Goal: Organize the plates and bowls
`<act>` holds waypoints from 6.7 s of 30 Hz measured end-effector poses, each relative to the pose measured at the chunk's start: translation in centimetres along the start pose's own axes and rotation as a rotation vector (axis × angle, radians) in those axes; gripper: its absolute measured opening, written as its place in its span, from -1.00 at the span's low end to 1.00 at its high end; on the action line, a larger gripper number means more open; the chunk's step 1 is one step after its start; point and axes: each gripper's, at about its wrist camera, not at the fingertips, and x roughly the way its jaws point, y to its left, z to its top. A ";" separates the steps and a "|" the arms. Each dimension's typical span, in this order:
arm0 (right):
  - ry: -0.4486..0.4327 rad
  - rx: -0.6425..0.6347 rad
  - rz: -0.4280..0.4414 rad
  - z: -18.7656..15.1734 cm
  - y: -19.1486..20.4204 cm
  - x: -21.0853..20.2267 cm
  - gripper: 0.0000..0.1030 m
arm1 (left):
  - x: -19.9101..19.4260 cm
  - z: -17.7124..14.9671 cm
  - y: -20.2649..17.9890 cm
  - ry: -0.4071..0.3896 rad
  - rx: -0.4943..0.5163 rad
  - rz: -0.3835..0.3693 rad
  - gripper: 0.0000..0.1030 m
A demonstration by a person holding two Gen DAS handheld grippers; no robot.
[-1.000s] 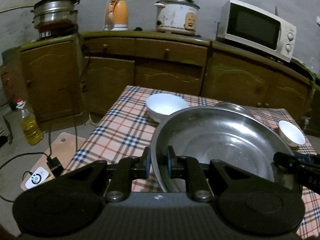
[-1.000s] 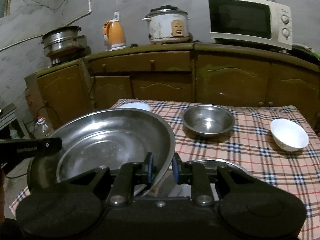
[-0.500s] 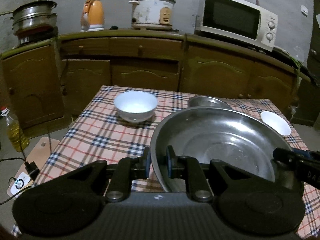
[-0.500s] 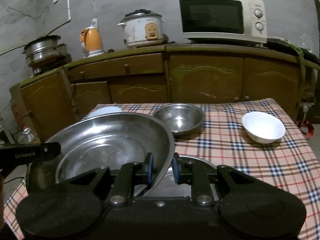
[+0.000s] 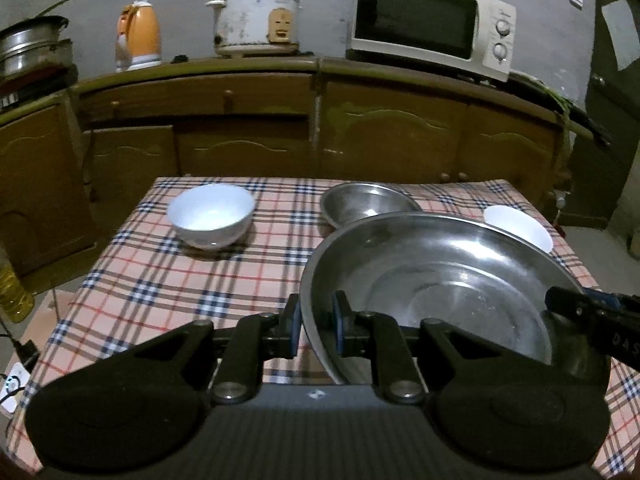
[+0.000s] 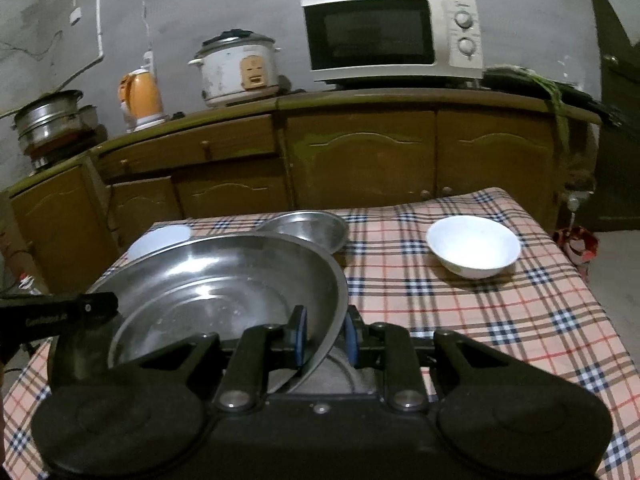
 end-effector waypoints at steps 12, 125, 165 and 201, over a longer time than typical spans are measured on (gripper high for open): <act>0.030 0.039 -0.061 -1.1 -3.4 1.8 -0.49 | 3.0 -0.8 -2.6 0.039 0.030 -0.047 -0.67; 0.150 0.065 0.089 -4.3 -1.3 6.0 -0.47 | 6.0 -4.0 1.2 0.112 0.020 -0.007 -0.50; 0.152 -0.021 0.159 -8.9 17.5 7.2 -0.45 | 3.6 -6.7 17.3 0.134 -0.107 0.180 -0.50; 0.044 -0.001 0.129 -5.7 11.3 6.4 -0.07 | 1.4 -4.9 15.3 0.051 -0.116 0.224 -0.47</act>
